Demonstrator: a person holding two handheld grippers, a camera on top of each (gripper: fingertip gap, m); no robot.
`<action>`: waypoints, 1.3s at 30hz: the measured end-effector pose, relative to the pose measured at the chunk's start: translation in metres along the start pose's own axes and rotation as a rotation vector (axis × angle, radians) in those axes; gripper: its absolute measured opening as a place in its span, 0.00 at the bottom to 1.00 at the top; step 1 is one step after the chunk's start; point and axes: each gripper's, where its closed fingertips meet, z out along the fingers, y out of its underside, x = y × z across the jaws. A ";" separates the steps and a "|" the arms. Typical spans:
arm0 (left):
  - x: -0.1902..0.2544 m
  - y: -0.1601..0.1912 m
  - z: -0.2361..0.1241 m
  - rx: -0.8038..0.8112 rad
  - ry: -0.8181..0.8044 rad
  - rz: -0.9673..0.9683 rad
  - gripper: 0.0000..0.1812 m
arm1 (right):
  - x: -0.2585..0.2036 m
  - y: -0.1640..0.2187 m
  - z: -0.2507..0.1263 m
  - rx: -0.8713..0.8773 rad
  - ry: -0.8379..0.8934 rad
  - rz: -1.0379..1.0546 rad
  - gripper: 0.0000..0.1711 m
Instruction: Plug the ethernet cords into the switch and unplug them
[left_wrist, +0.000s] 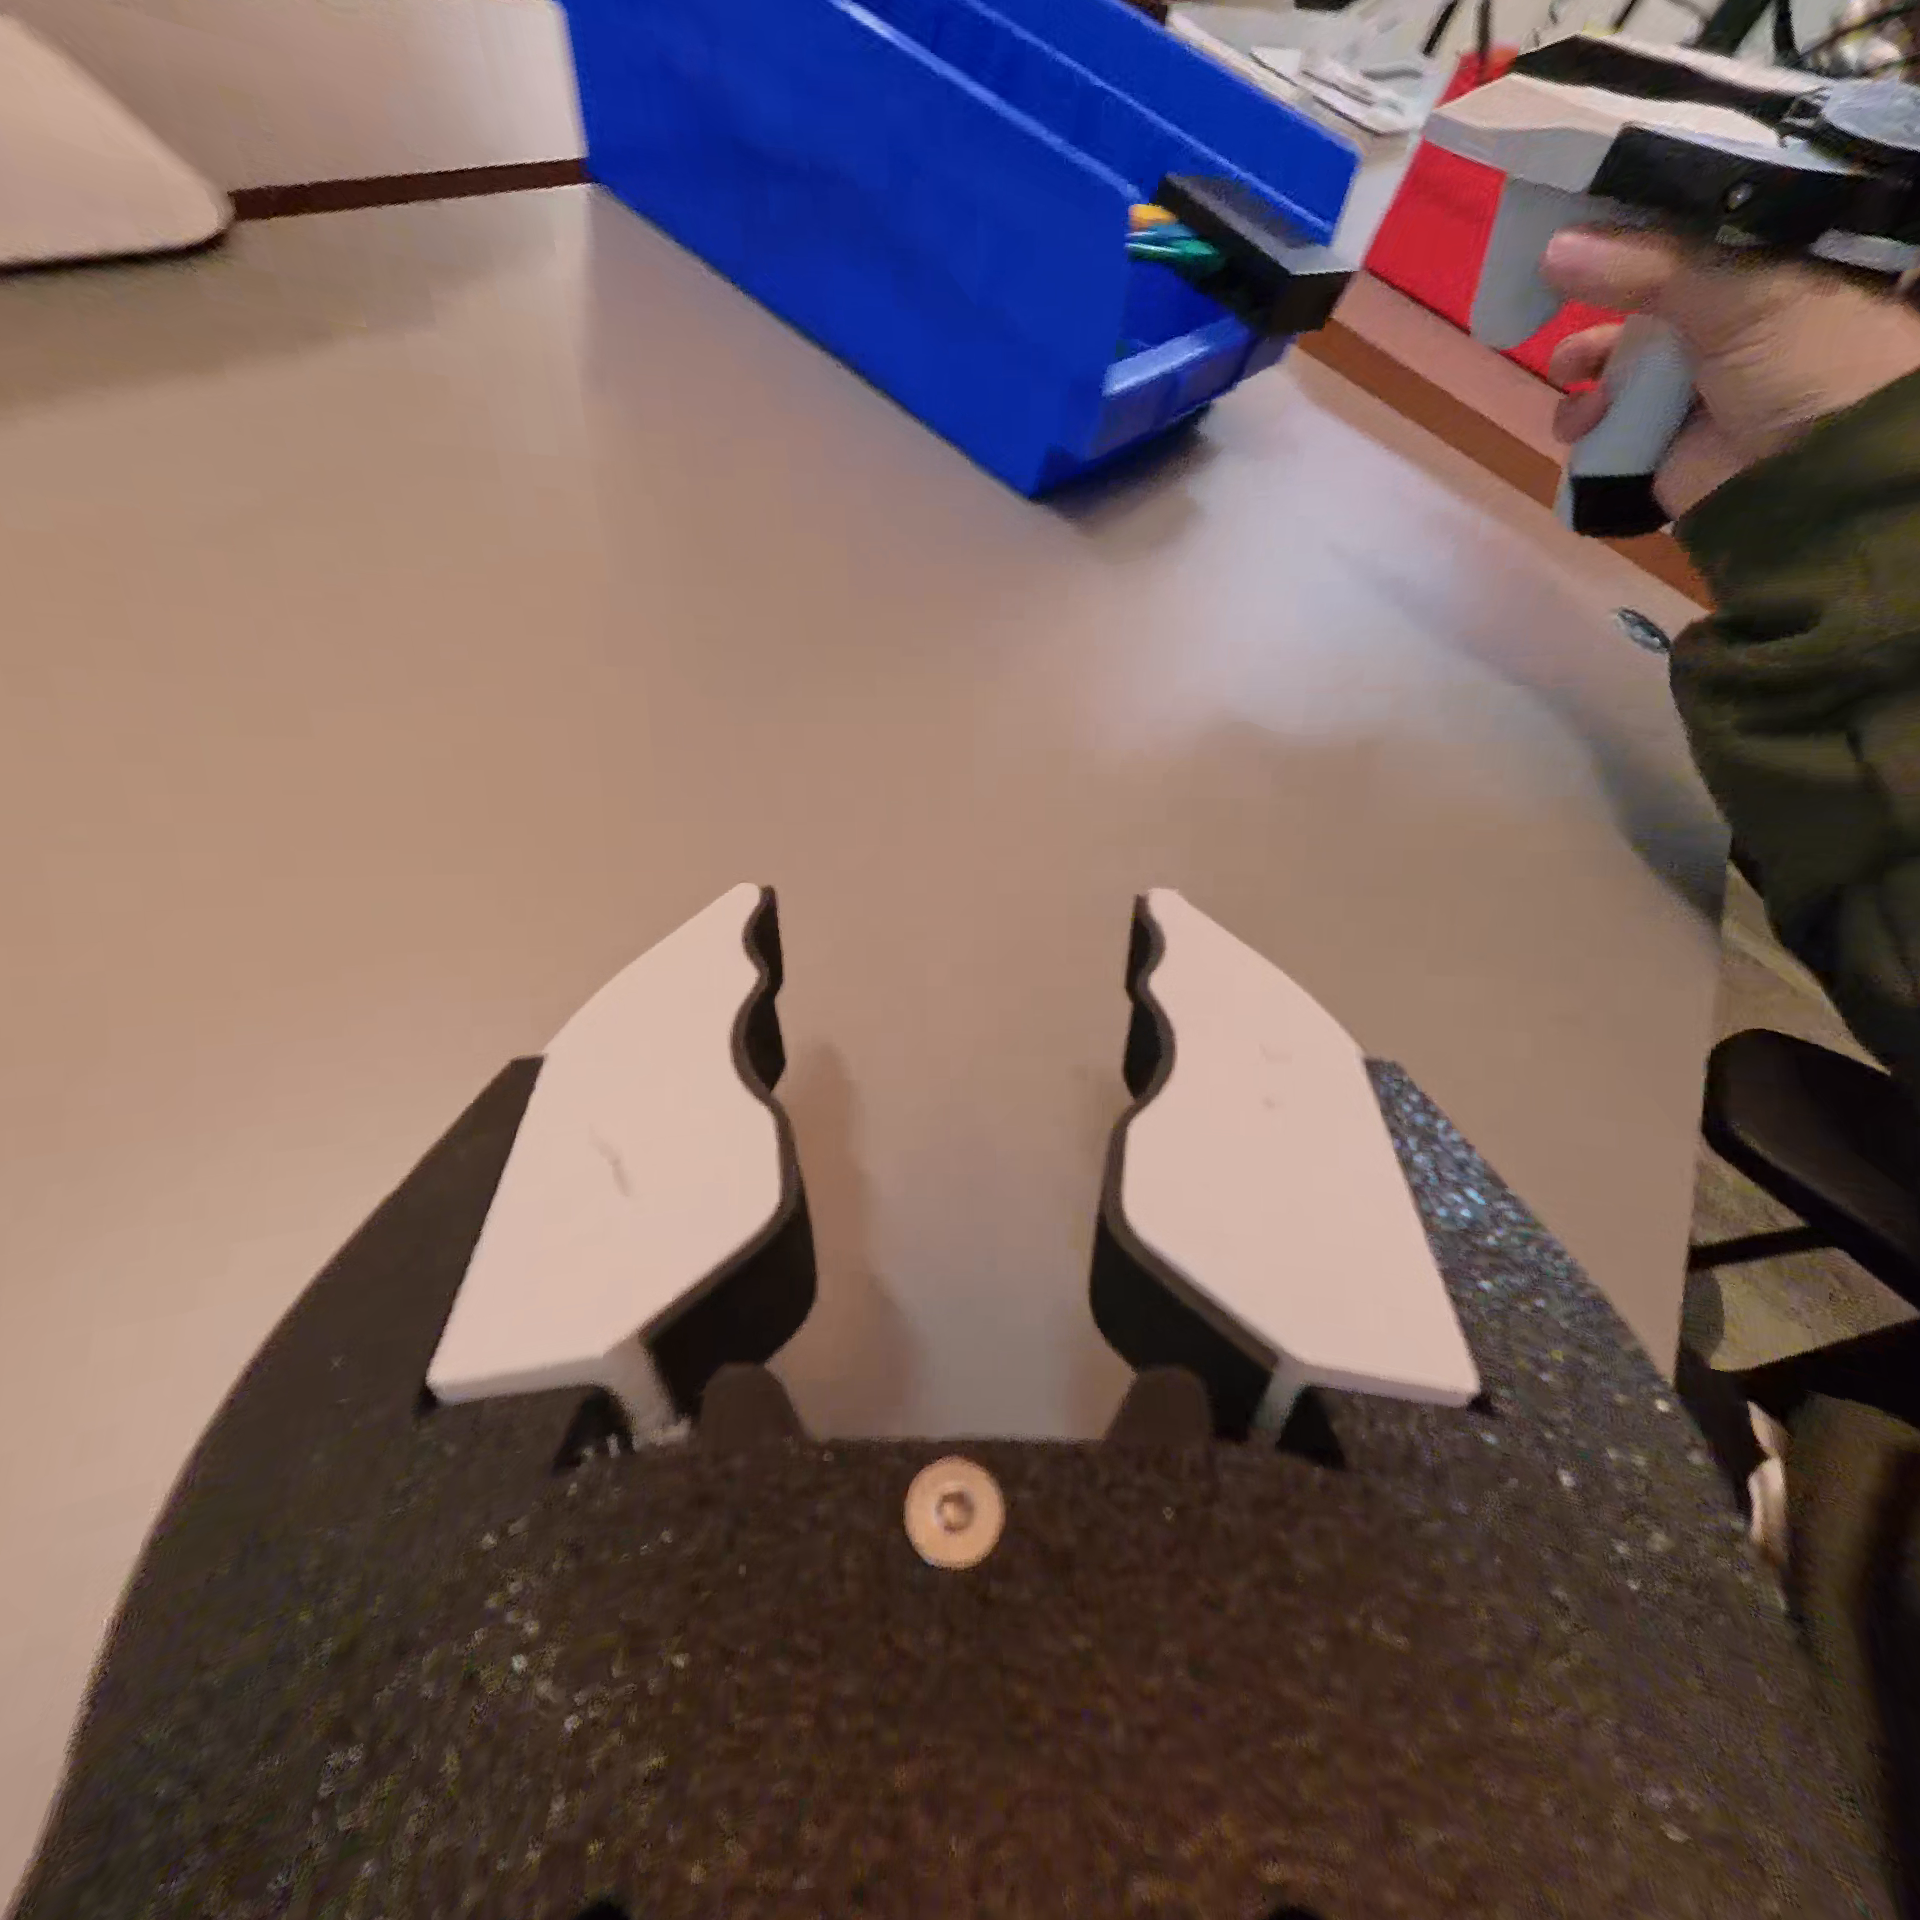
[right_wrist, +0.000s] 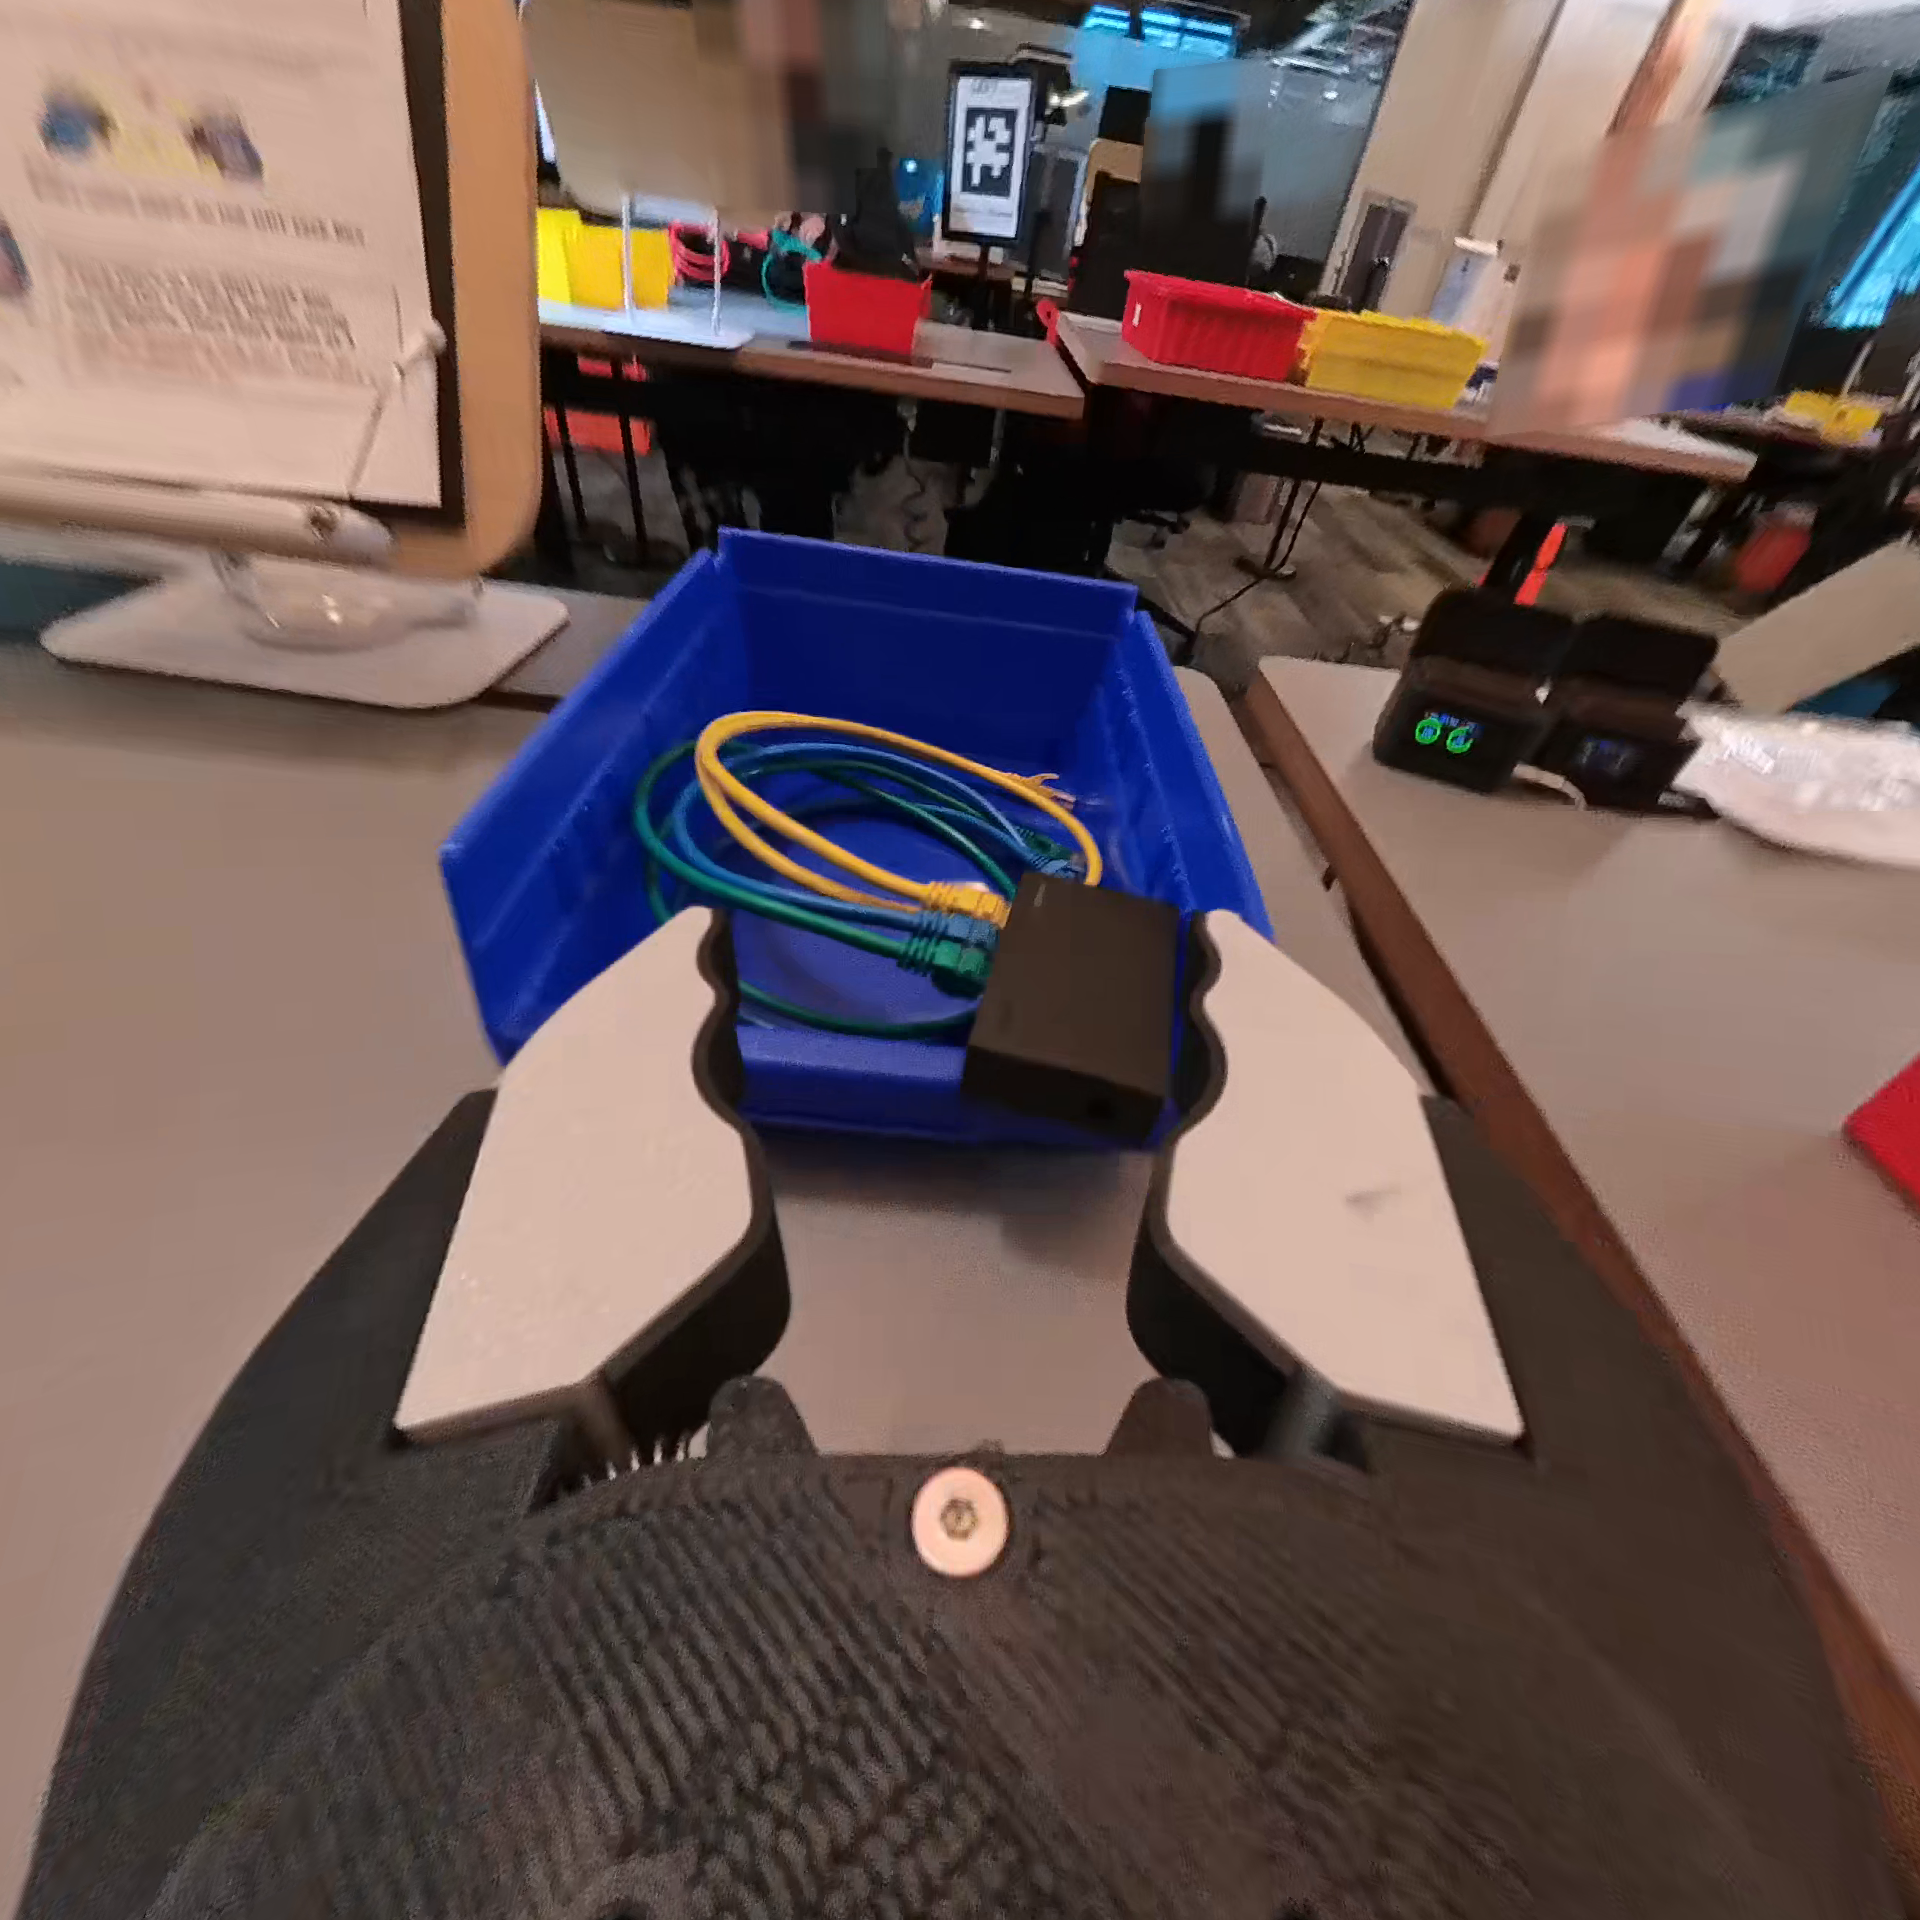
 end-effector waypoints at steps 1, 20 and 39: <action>0.008 -0.009 0.012 -0.013 0.003 0.034 0.38 | 0.001 0.002 -0.009 0.010 0.011 0.049 0.48; 0.044 -0.081 0.147 -0.109 0.008 0.182 0.40 | 0.052 0.057 0.053 -0.134 0.135 -0.099 0.13; 0.042 -0.076 0.146 -0.118 0.063 0.168 0.40 | 0.028 0.045 0.032 -0.181 -0.154 -0.365 0.22</action>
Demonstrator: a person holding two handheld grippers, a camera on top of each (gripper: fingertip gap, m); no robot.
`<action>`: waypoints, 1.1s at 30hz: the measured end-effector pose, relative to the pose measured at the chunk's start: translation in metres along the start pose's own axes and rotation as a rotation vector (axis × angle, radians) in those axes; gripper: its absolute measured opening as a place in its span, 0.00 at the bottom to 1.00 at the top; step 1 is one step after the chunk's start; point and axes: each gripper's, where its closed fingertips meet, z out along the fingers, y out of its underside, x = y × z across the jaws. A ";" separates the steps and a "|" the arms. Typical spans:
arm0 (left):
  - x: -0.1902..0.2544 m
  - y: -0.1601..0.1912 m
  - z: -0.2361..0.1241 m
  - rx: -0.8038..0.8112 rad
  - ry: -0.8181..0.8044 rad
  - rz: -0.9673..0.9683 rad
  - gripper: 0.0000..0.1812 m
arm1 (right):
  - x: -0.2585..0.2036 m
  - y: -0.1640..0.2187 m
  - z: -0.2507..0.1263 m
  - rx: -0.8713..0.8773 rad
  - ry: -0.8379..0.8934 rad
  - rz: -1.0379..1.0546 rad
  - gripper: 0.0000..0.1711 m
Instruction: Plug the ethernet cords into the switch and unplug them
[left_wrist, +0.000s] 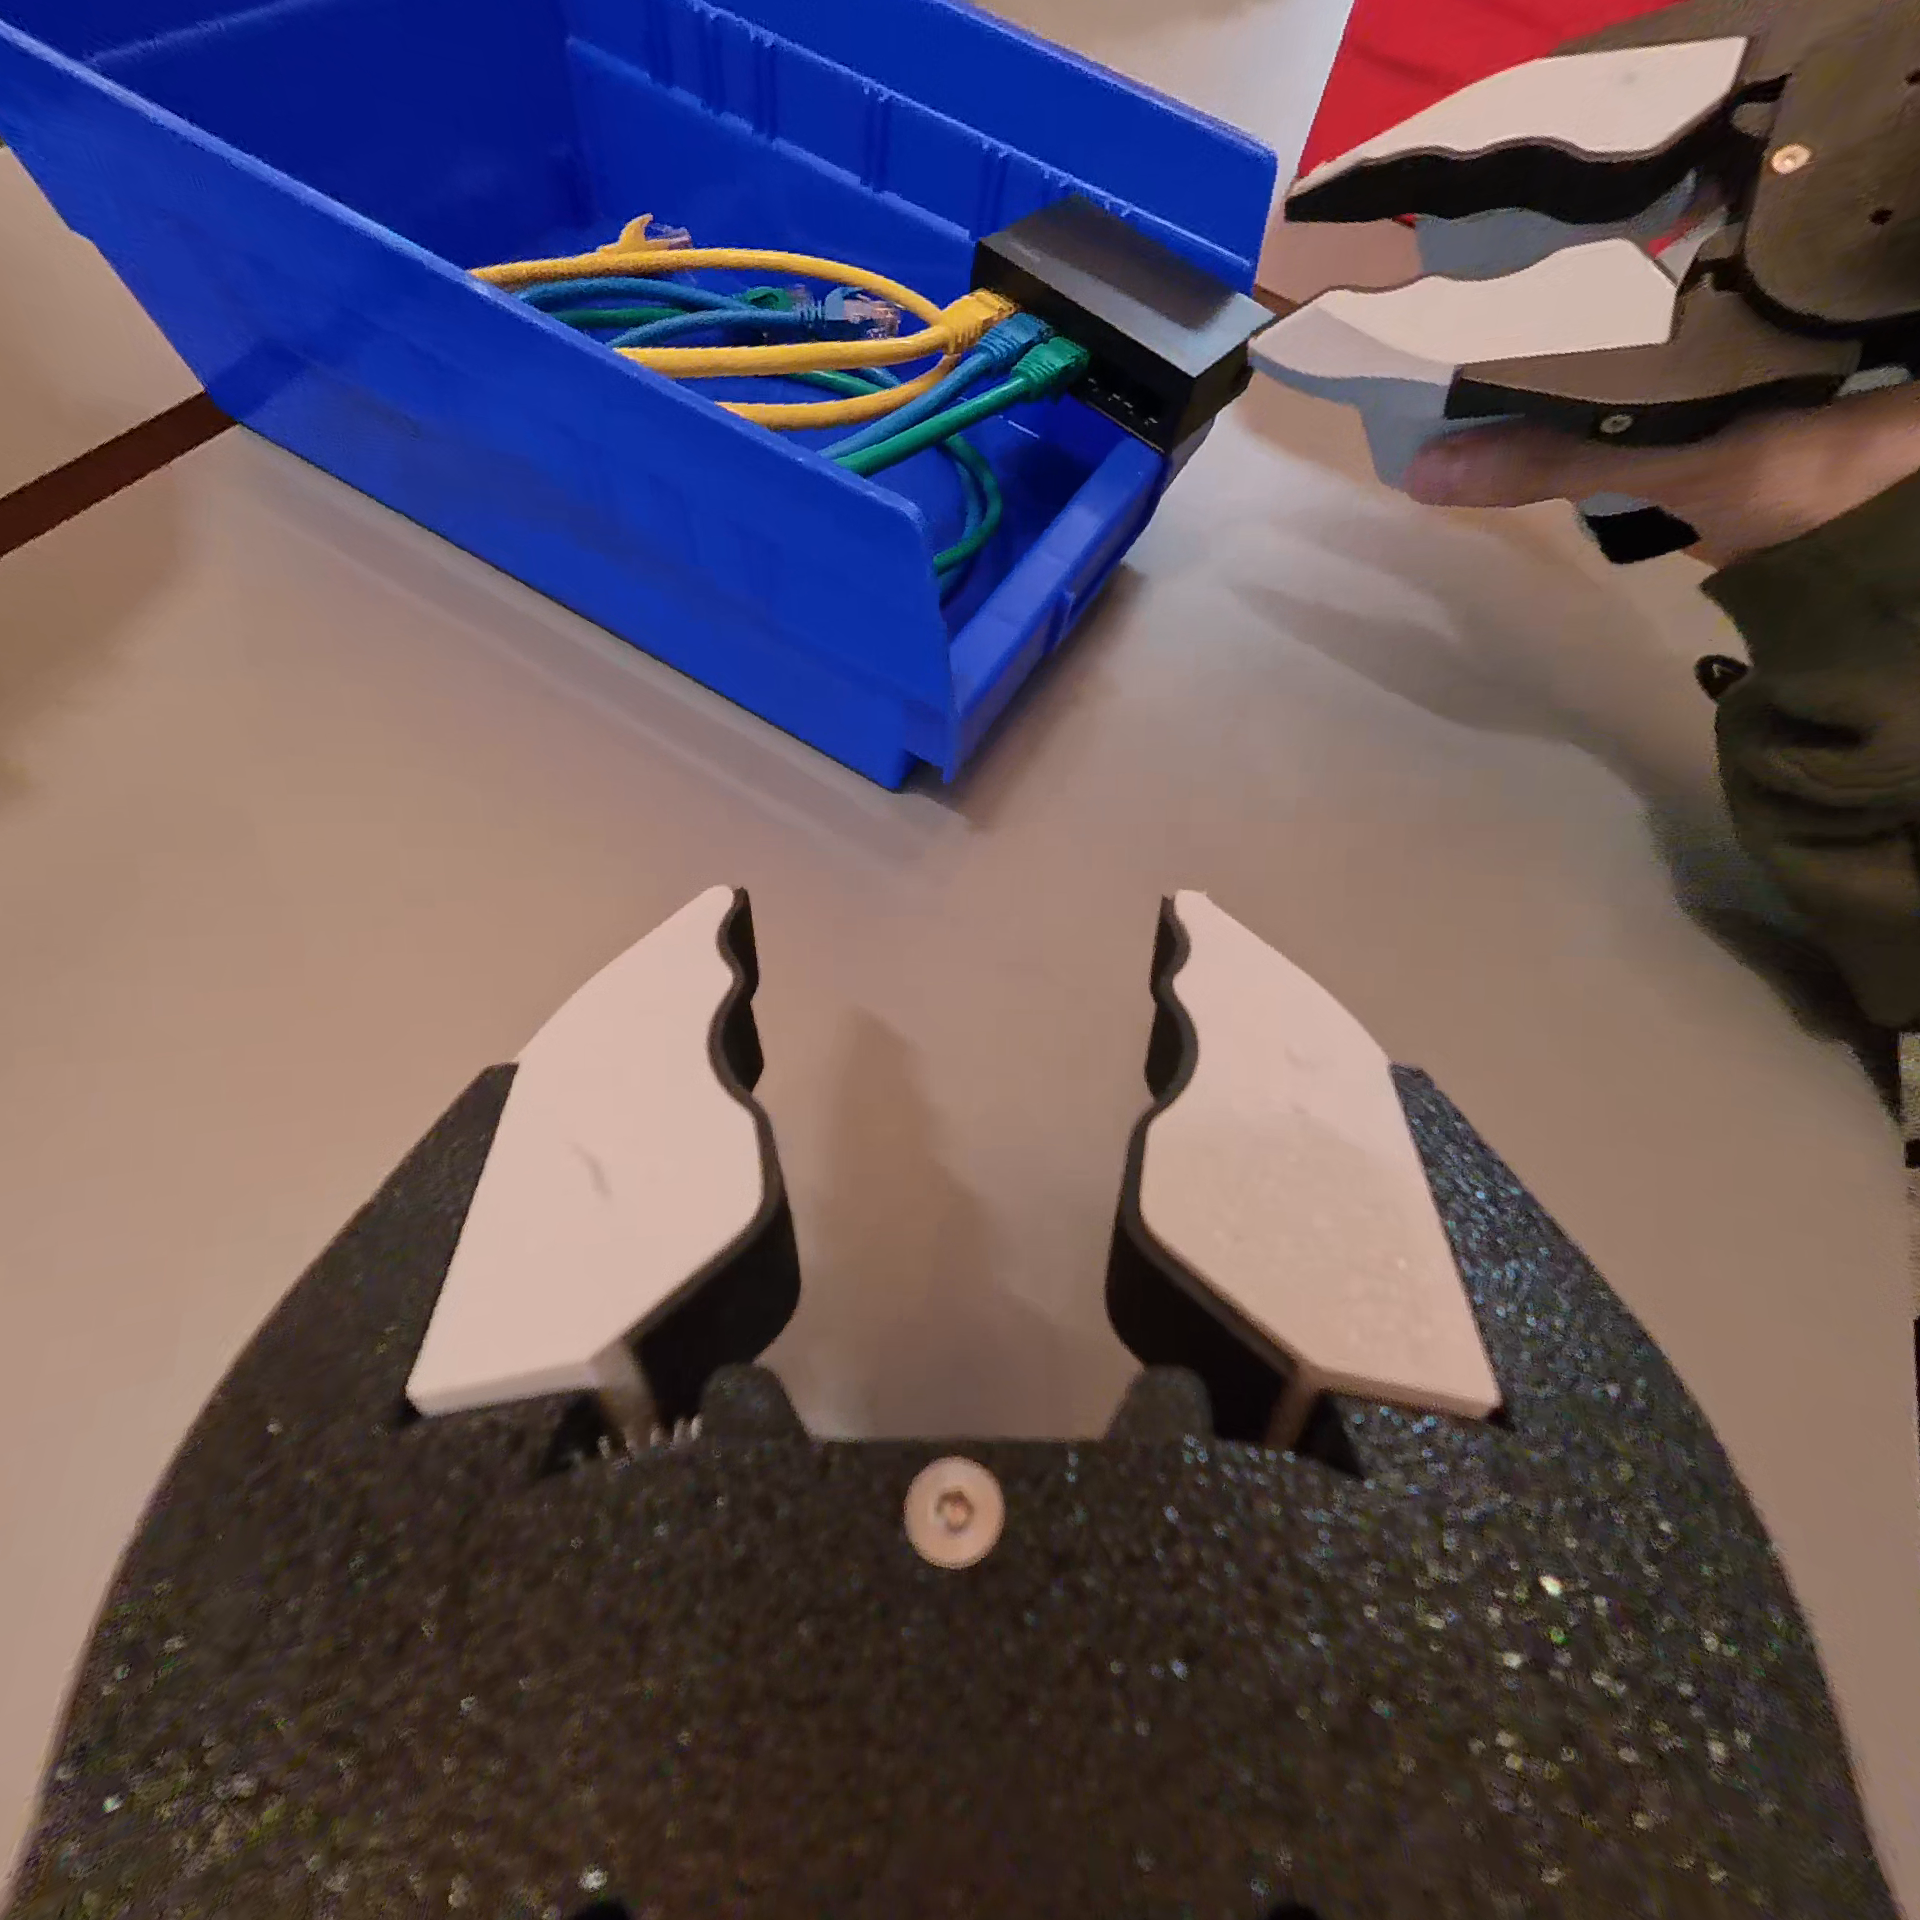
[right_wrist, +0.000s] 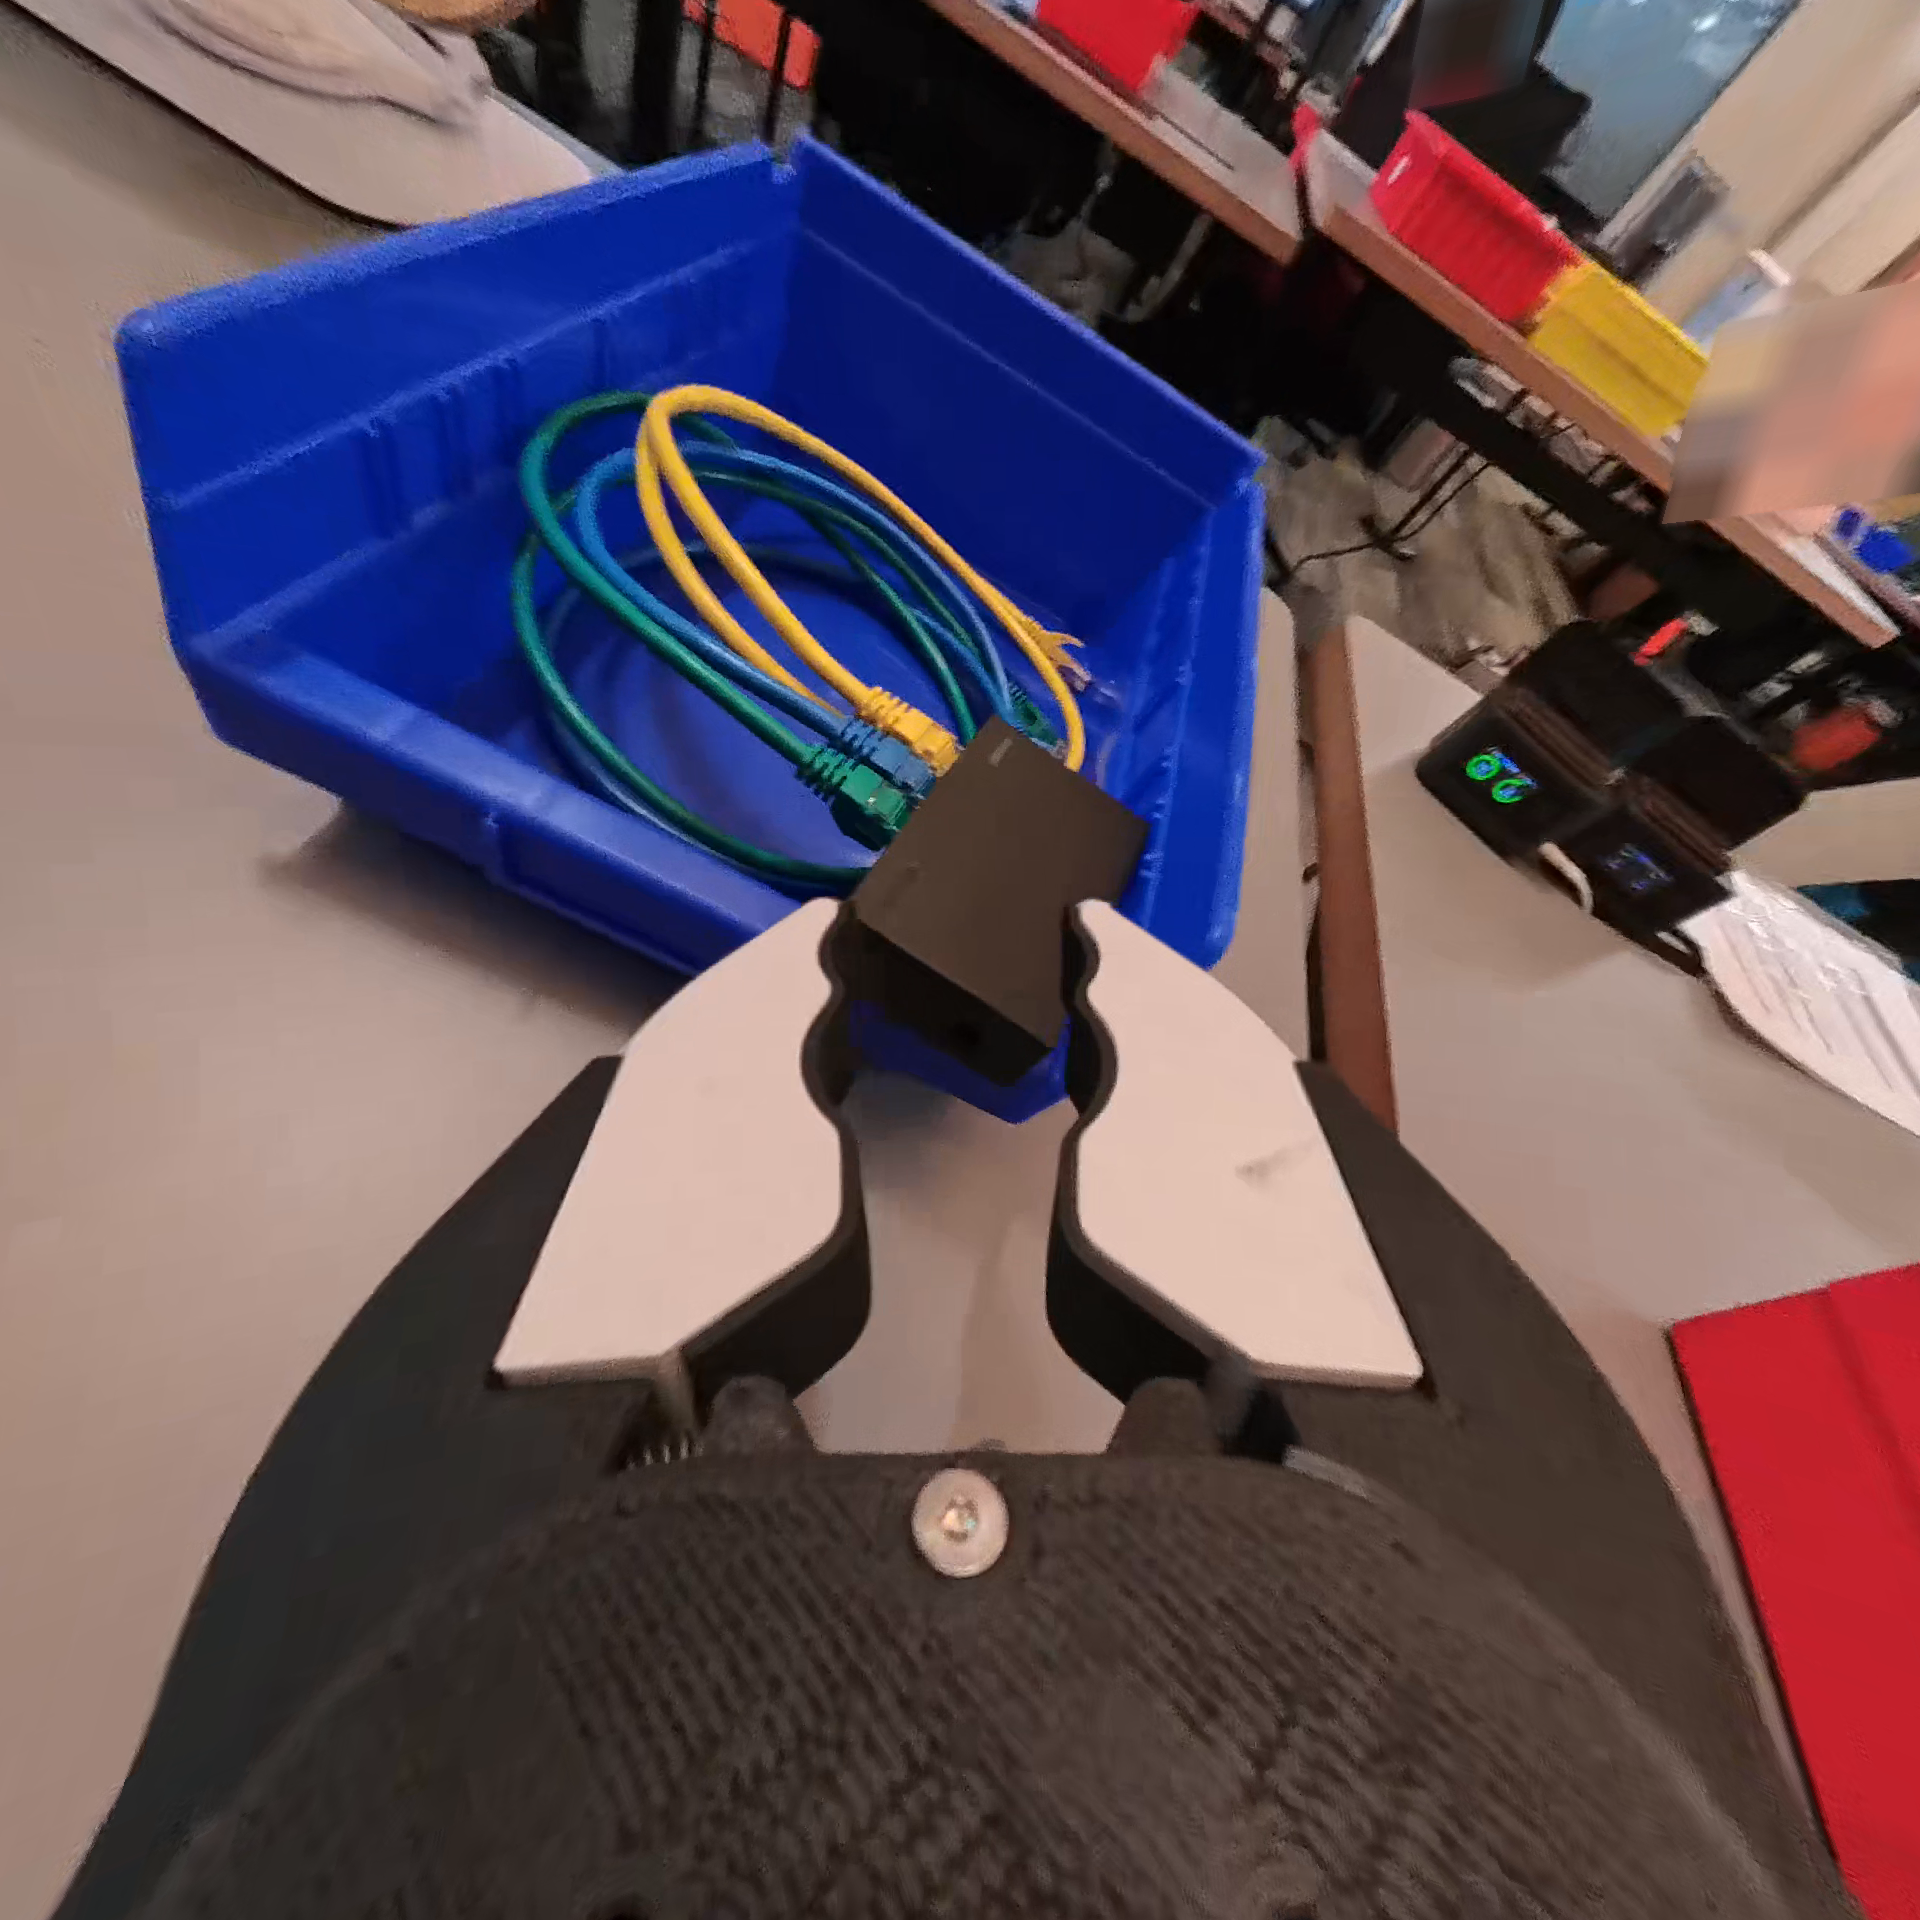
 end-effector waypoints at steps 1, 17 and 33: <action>-0.001 0.000 -0.001 -0.003 -0.006 0.008 0.40 | 0.000 0.004 0.003 -0.024 -0.006 -0.005 0.24; 0.001 -0.016 0.020 0.000 0.001 -0.001 0.39 | 0.008 0.017 0.039 -0.124 0.088 0.009 0.17; -0.073 -0.048 0.092 0.006 -0.514 0.024 0.13 | -0.027 -0.008 0.005 -0.024 0.106 0.084 0.17</action>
